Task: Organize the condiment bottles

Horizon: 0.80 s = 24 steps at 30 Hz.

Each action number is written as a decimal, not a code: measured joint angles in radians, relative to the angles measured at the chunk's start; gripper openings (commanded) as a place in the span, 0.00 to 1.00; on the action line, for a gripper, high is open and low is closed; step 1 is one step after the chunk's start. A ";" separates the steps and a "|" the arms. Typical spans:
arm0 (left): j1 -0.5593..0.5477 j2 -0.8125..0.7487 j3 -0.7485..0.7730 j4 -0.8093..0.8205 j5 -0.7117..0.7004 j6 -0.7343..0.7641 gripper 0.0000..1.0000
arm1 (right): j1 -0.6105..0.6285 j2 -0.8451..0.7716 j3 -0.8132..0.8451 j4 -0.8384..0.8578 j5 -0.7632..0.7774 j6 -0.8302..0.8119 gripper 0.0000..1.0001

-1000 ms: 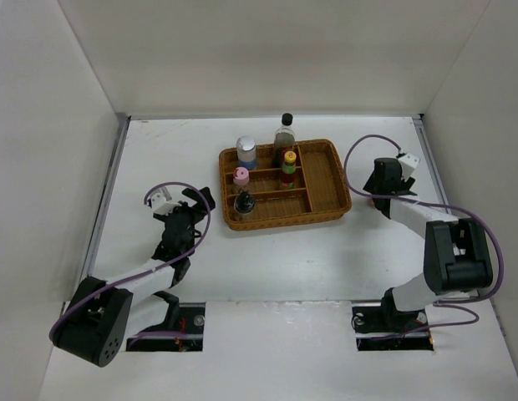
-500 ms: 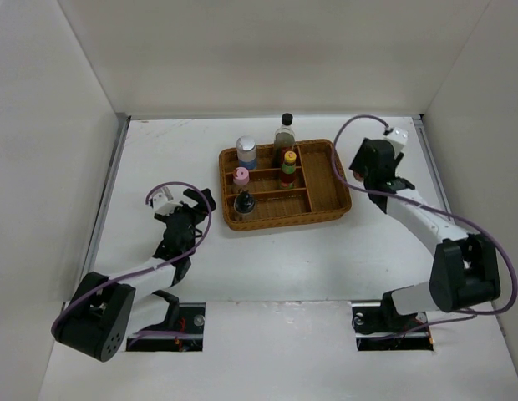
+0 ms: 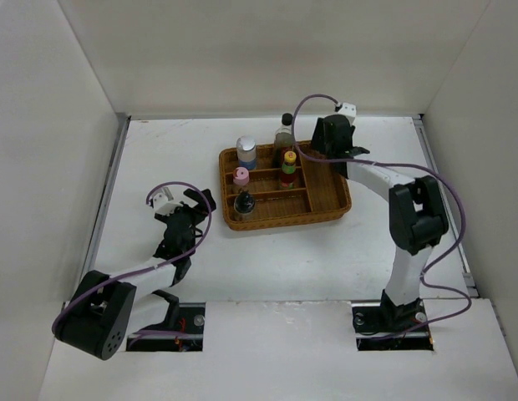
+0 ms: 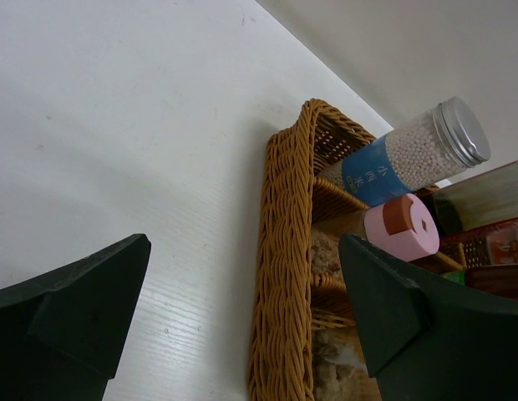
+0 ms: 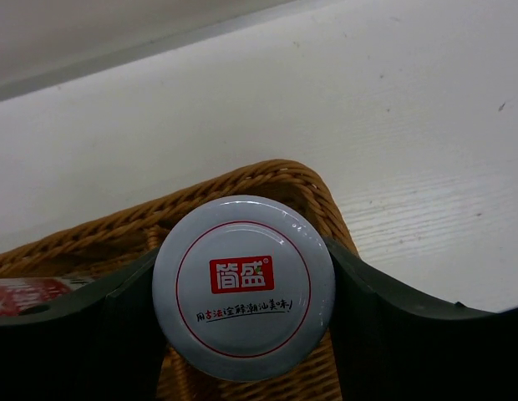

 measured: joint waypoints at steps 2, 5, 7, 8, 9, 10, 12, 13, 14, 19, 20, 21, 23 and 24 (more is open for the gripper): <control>0.002 0.000 0.000 0.000 0.000 0.000 1.00 | 0.000 0.043 0.013 -0.003 -0.002 0.000 0.49; 0.005 0.000 0.000 0.000 0.000 0.000 1.00 | 0.000 0.085 0.015 -0.008 -0.004 0.000 0.51; 0.006 0.000 0.000 0.000 0.000 0.000 1.00 | 0.000 0.107 0.017 -0.010 -0.004 0.001 0.54; 0.006 0.000 0.000 0.000 0.000 0.000 1.00 | 0.000 0.117 0.018 -0.010 -0.004 0.002 0.56; 0.006 0.000 0.000 0.000 0.000 0.000 1.00 | 0.000 0.126 0.020 -0.009 -0.004 0.003 0.59; 0.006 0.000 0.000 0.000 0.000 0.000 1.00 | 0.000 0.132 0.023 0.000 -0.003 0.003 0.62; 0.006 0.000 0.000 0.000 0.000 0.000 1.00 | 0.000 0.132 0.024 0.001 -0.003 0.008 0.68; 0.006 0.000 0.000 0.000 0.000 0.000 1.00 | 0.000 0.132 0.024 0.002 -0.003 0.012 0.73; 0.006 0.000 0.001 0.000 -0.001 0.000 1.00 | 0.000 0.132 0.024 0.003 -0.003 0.016 0.77; 0.006 0.000 0.001 0.000 0.000 0.000 1.00 | 0.000 0.108 0.016 0.040 -0.003 0.033 0.88; 0.006 0.000 0.001 0.000 0.000 0.000 1.00 | 0.000 0.088 0.005 0.043 -0.003 0.037 0.90; 0.006 0.000 0.001 -0.001 0.000 0.000 1.00 | 0.000 0.064 -0.006 0.042 -0.003 0.040 0.92; 0.006 0.000 0.006 -0.006 0.000 0.000 1.00 | 0.000 0.004 -0.027 0.043 -0.003 0.045 0.93; 0.006 0.002 0.011 -0.010 0.000 0.000 1.00 | 0.000 -0.034 -0.040 0.045 -0.003 0.046 0.93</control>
